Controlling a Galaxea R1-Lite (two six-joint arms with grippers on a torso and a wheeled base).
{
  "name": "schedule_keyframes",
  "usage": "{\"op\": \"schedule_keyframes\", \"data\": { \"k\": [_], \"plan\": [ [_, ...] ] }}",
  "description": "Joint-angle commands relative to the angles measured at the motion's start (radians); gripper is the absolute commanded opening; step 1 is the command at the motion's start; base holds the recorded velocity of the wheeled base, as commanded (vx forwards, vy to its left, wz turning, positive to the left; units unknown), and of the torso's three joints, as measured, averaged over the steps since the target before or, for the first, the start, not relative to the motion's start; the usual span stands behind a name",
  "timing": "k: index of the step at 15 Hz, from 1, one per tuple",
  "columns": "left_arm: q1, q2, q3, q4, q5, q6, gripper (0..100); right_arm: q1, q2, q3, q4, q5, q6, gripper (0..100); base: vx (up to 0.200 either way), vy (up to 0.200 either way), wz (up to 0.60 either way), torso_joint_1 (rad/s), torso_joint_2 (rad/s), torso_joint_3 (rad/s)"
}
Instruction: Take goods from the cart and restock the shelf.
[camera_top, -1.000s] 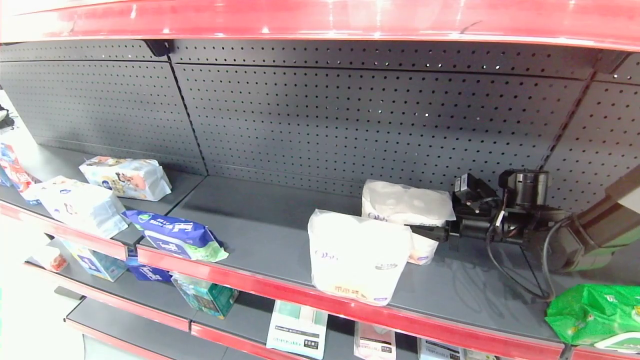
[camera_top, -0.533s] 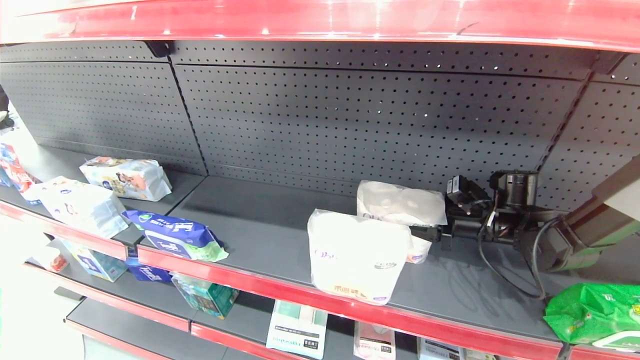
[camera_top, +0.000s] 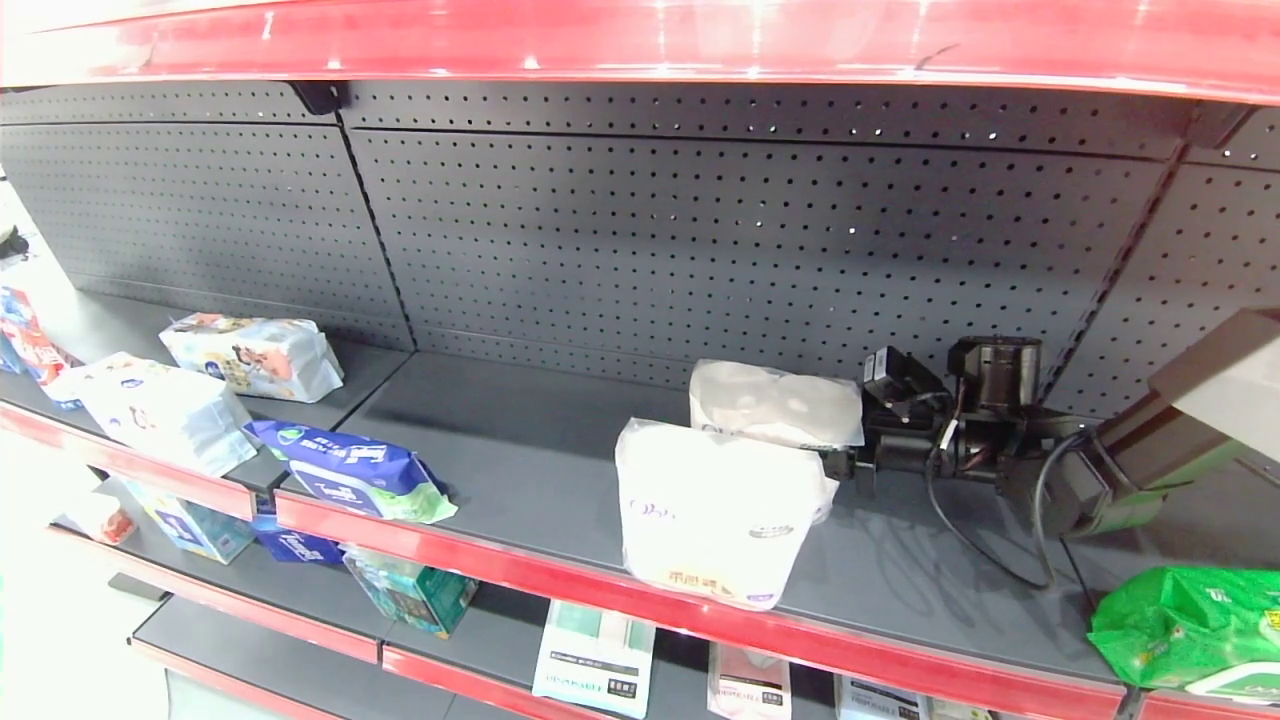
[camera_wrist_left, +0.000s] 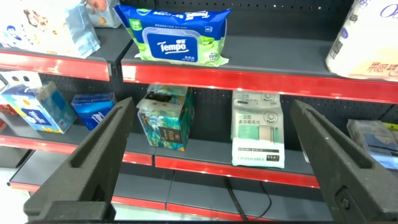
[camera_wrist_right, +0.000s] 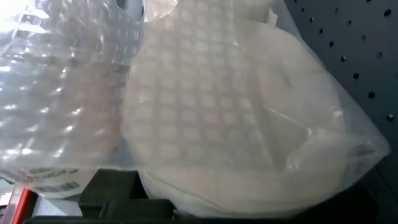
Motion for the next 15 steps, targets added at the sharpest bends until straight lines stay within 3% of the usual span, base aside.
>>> {"op": "schedule_keyframes", "data": {
  "k": [1, 15],
  "plan": [
    [0.000, 0.002, 0.000, 0.000, 0.000, 0.000, 100, 0.007, 0.001, -0.001, 0.001, -0.029, 0.016, 0, 0.000, 0.000, 0.00, 0.000, 0.00, 0.000],
    [0.000, 0.002, 0.000, 0.000, 0.000, 0.000, 100, 0.050, 0.013, -0.016, -0.005, -0.117, 0.018, 0, 0.000, 0.000, 0.00, 0.000, 0.00, 0.000]
  ]
}}
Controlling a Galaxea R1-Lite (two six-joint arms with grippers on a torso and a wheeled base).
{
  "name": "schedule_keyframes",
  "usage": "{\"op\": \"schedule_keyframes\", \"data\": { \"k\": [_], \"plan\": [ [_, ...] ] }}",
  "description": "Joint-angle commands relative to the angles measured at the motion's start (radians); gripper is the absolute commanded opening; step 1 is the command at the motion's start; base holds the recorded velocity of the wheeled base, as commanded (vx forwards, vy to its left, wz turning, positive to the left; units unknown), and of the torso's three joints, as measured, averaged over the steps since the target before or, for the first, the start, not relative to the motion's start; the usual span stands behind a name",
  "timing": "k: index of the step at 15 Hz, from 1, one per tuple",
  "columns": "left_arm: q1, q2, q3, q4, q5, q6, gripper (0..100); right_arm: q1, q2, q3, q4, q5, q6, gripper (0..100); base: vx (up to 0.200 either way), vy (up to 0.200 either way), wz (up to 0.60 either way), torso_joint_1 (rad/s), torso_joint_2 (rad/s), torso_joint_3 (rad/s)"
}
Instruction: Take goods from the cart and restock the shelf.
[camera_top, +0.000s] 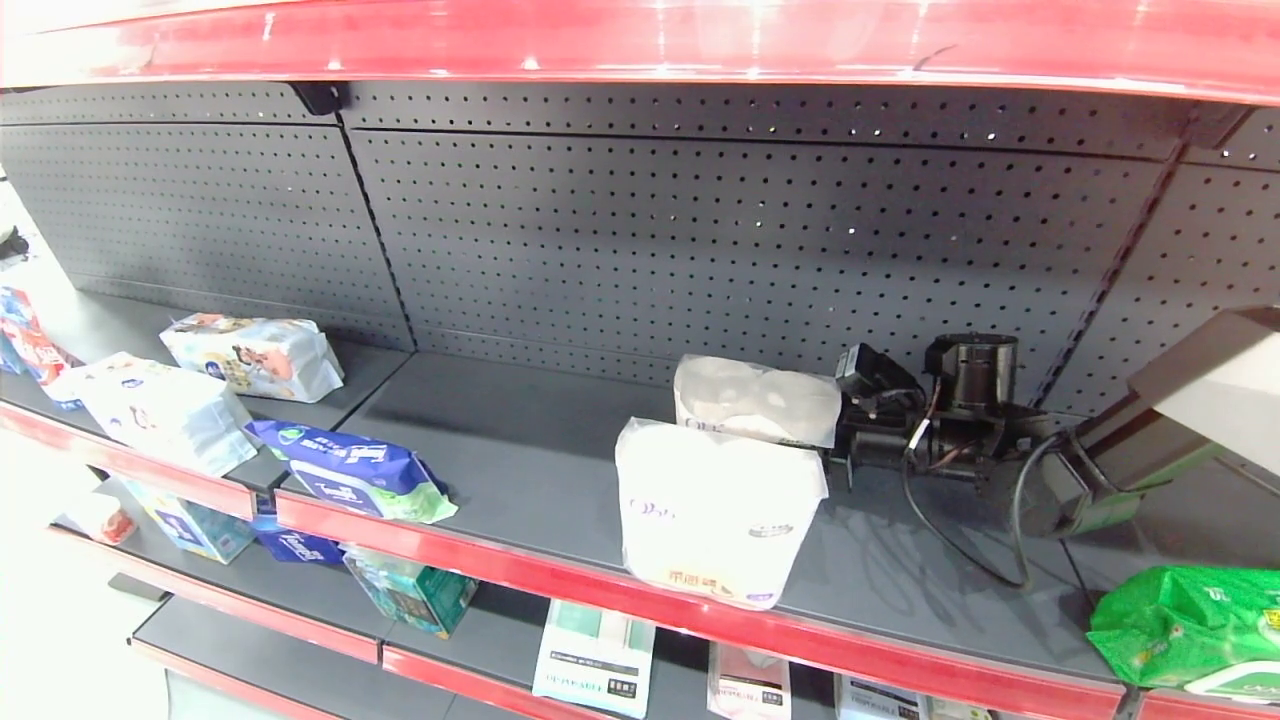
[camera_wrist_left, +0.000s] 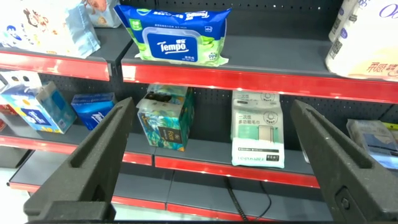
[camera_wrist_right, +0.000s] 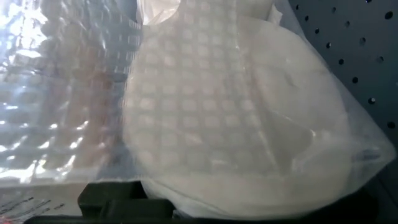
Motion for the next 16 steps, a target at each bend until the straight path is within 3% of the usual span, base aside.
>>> {"op": "schedule_keyframes", "data": {
  "k": [1, 16],
  "plan": [
    [0.000, 0.002, 0.000, 0.000, 0.000, 0.000, 100, -0.004, 0.004, 0.007, 0.001, 0.000, -0.001, 0, 0.000, 0.000, 0.00, 0.000, 0.00, 0.000],
    [0.000, 0.002, 0.000, 0.000, 0.000, 0.000, 100, 0.021, 0.006, -0.008, 0.003, 0.004, 0.005, 0, 0.000, 0.000, 0.00, 0.000, 0.00, 0.000]
  ]
}}
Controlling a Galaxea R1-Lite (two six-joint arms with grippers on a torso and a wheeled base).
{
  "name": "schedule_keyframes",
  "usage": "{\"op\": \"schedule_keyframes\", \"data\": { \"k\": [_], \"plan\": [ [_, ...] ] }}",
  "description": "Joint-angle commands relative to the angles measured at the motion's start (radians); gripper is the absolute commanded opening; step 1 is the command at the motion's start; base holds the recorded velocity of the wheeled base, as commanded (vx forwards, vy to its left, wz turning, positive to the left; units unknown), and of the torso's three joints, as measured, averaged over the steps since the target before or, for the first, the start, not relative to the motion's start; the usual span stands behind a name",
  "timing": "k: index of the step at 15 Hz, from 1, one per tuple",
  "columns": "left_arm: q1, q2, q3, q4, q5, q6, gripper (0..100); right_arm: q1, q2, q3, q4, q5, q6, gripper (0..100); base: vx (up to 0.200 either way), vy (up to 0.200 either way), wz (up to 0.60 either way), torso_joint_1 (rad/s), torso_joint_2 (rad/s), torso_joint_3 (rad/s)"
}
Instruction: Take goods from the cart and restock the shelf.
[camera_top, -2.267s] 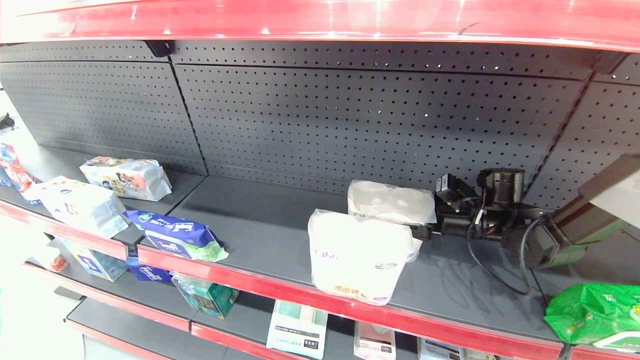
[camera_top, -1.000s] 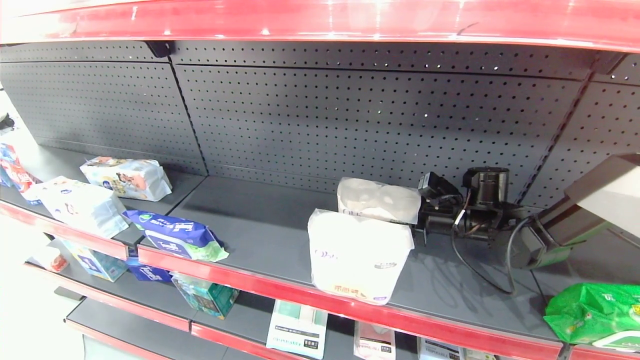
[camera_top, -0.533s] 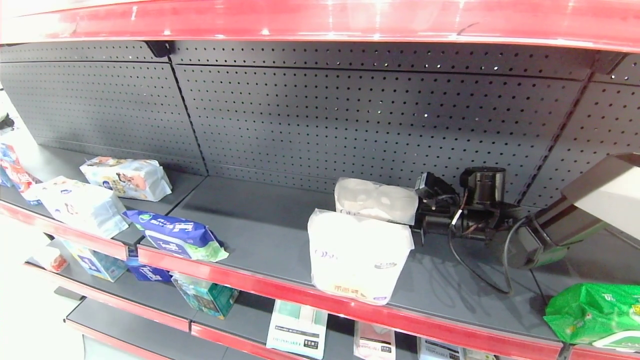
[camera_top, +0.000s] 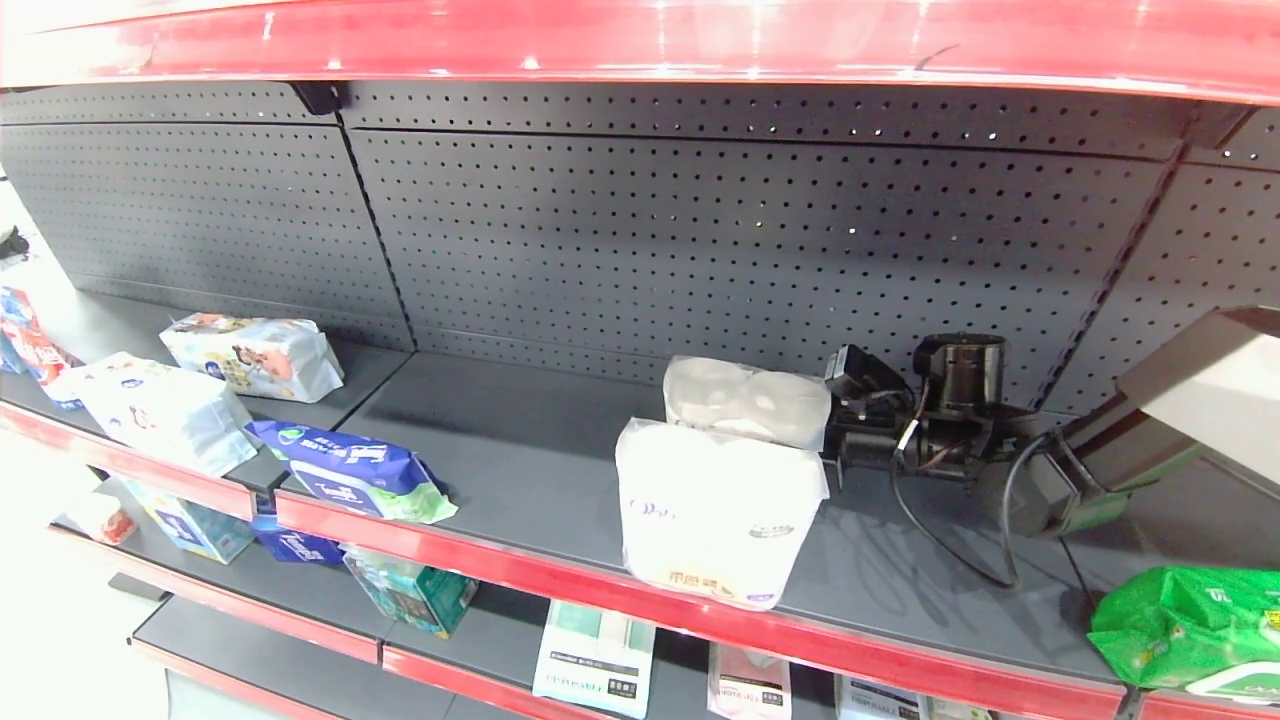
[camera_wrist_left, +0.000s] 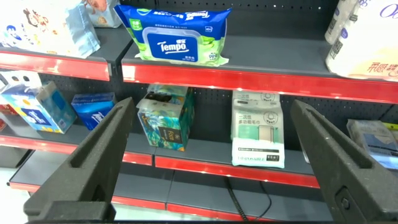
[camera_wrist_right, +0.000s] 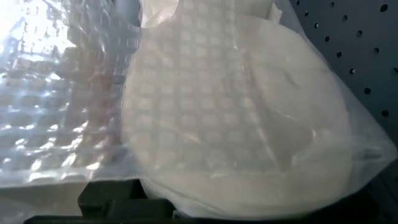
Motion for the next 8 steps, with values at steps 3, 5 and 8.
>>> {"op": "schedule_keyframes", "data": {
  "k": [3, 5, 8],
  "plan": [
    [0.000, 0.001, 0.000, 0.000, 0.000, 0.000, 100, -0.018, -0.008, 0.009, 0.001, 0.005, 0.000, 0, 0.000, 0.000, 0.00, 0.000, 0.00, 0.000],
    [0.000, 0.001, 0.000, 0.000, 0.000, 0.000, 100, -0.031, -0.011, 0.015, 0.001, 0.006, -0.004, 0, 0.000, 0.000, 0.00, 0.000, 0.00, 0.000],
    [0.000, 0.001, 0.000, 0.000, 0.000, 0.000, 100, -0.043, -0.014, 0.026, 0.001, 0.031, -0.007, 0, 0.000, 0.000, 0.00, 0.000, 0.00, 0.000]
  ]
}}
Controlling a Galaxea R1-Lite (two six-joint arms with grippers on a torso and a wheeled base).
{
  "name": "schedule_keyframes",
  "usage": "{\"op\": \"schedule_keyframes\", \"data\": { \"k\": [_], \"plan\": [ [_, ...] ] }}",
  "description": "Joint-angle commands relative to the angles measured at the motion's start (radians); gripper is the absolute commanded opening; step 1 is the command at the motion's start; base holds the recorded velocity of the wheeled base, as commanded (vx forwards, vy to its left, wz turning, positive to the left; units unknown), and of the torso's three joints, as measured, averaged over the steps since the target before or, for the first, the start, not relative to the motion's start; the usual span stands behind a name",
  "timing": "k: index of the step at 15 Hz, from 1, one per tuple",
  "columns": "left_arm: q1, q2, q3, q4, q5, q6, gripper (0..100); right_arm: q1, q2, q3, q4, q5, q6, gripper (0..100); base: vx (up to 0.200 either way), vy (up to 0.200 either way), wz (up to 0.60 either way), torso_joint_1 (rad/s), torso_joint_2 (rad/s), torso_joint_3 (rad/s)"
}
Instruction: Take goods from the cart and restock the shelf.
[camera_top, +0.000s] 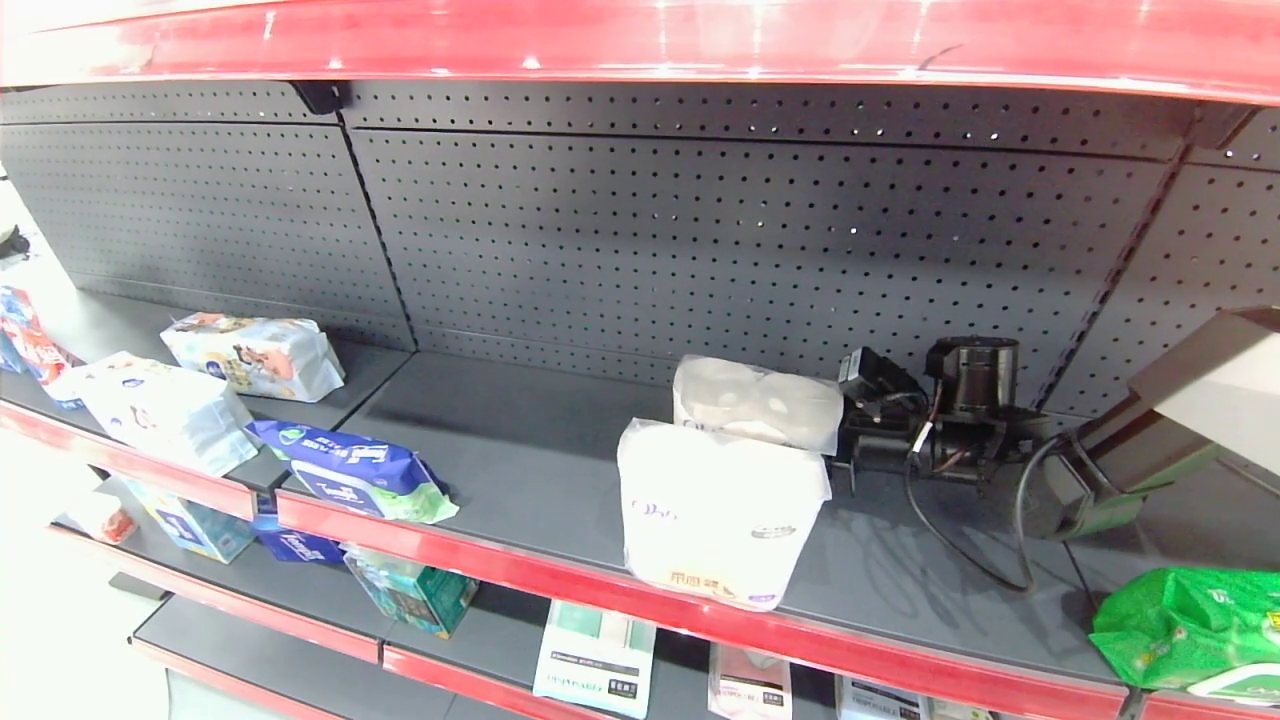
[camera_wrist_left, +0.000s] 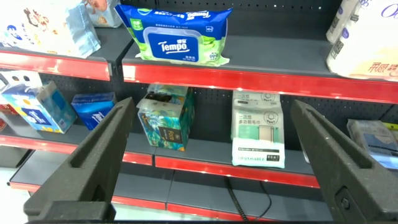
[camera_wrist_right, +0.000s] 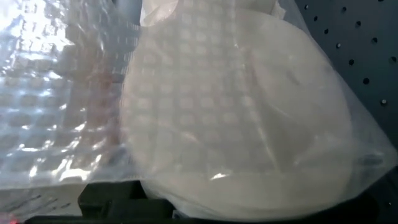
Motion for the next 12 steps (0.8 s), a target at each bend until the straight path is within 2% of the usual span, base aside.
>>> {"op": "schedule_keyframes", "data": {
  "k": [1, 12],
  "plan": [
    [0.000, 0.001, 0.000, 0.000, 0.000, 0.000, 100, -0.005, -0.005, 0.001, -0.001, 0.017, -0.006, 0, 0.000, 0.000, 0.00, 0.000, 0.00, 0.000],
    [0.000, 0.001, 0.000, 0.000, 0.000, 0.000, 100, -0.008, -0.040, 0.024, 0.008, 0.011, -0.004, 0, 0.000, 0.000, 0.00, 0.000, 0.00, 0.000]
  ]
}}
